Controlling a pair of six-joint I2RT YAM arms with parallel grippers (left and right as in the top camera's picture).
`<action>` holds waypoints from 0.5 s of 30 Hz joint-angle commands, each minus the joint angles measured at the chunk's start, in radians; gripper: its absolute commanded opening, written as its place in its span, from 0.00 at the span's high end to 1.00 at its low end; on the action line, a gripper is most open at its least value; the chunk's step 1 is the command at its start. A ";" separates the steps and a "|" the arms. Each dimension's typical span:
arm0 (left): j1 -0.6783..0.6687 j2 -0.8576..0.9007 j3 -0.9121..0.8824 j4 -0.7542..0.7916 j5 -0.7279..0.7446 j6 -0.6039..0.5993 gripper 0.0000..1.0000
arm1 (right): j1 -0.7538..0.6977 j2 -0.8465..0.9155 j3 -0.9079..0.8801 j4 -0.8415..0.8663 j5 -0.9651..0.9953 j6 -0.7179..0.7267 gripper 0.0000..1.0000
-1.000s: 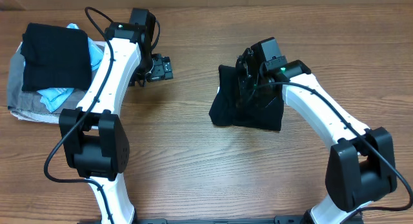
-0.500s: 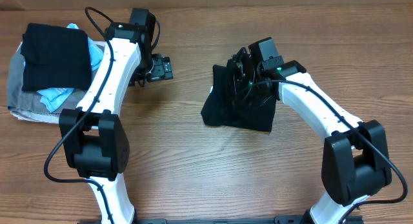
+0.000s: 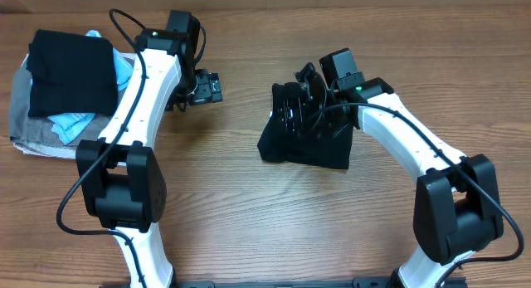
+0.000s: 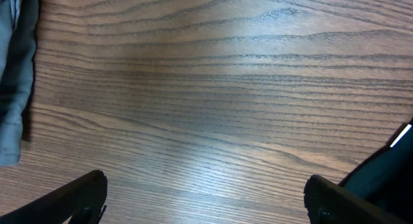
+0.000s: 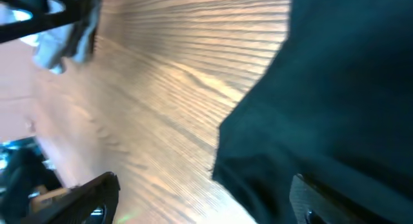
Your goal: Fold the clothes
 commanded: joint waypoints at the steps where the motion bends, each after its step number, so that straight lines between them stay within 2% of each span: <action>1: 0.000 -0.004 -0.005 0.000 -0.006 -0.010 0.00 | -0.035 0.000 0.002 0.003 -0.089 -0.013 0.24; 2: 0.000 -0.004 -0.005 0.000 -0.006 -0.010 0.00 | -0.044 0.000 0.001 0.002 -0.095 -0.006 0.34; 5: 0.000 -0.004 -0.005 0.000 -0.006 -0.010 0.00 | -0.051 0.000 0.000 -0.004 -0.100 -0.004 0.89; 6: 0.000 -0.004 -0.005 0.000 -0.006 -0.010 0.00 | -0.051 0.000 0.000 -0.005 -0.100 -0.004 0.96; 15: 0.000 -0.004 -0.005 0.000 -0.006 -0.010 0.00 | 0.028 0.003 -0.002 -0.002 -0.038 0.000 0.96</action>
